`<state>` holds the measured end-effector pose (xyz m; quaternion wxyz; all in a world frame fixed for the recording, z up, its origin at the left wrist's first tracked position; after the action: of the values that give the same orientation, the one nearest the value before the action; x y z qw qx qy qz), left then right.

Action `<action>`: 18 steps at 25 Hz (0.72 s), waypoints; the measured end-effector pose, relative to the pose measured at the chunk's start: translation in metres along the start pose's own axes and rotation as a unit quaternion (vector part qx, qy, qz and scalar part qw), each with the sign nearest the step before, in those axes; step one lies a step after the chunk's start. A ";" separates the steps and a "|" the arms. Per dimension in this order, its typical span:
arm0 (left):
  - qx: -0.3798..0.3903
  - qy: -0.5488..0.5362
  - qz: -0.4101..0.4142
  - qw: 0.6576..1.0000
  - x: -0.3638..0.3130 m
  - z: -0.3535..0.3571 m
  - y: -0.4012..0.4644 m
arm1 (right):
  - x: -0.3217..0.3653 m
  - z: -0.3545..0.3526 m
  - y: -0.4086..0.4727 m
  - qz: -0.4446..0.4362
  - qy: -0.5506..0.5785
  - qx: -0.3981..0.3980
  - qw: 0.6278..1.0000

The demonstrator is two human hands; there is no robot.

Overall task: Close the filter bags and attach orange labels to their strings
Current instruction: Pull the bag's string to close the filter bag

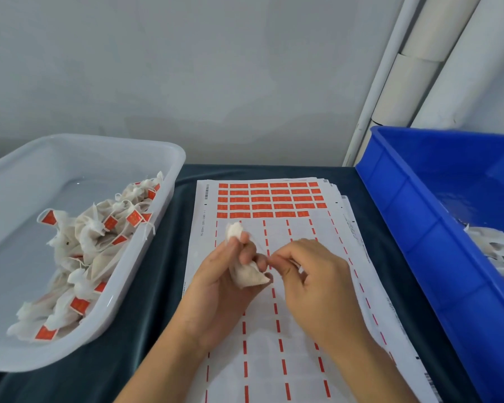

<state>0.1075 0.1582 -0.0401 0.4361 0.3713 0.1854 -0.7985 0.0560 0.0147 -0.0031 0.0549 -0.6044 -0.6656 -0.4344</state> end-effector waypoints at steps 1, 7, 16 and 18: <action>-0.004 -0.014 0.002 1.000 -0.001 -0.001 0.000 | 0.003 0.000 -0.001 -0.021 -0.015 0.010 1.000; -0.087 0.263 0.024 0.961 0.004 -0.003 -0.001 | 0.025 -0.012 0.001 -0.150 -0.066 0.014 0.986; -0.021 0.476 0.057 0.877 0.011 0.017 -0.005 | 0.007 -0.002 0.013 -0.044 0.054 0.059 0.996; -0.056 0.490 0.046 0.869 0.014 0.015 -0.004 | 0.004 0.002 0.009 -0.034 0.044 0.048 0.997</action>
<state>0.0935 0.1435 -0.0408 0.3455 0.6980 0.4026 -0.4810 0.0637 0.0184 0.0030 0.0978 -0.5582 -0.7029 -0.4297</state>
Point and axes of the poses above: each hand's wrist, its own y-axis towards the middle knuckle, its own z-axis out of the palm, x = y × z, the point moved 4 cm from there along y, towards the middle knuckle, and after that the axes turned 1 degree about y, right-handed, at the moved point
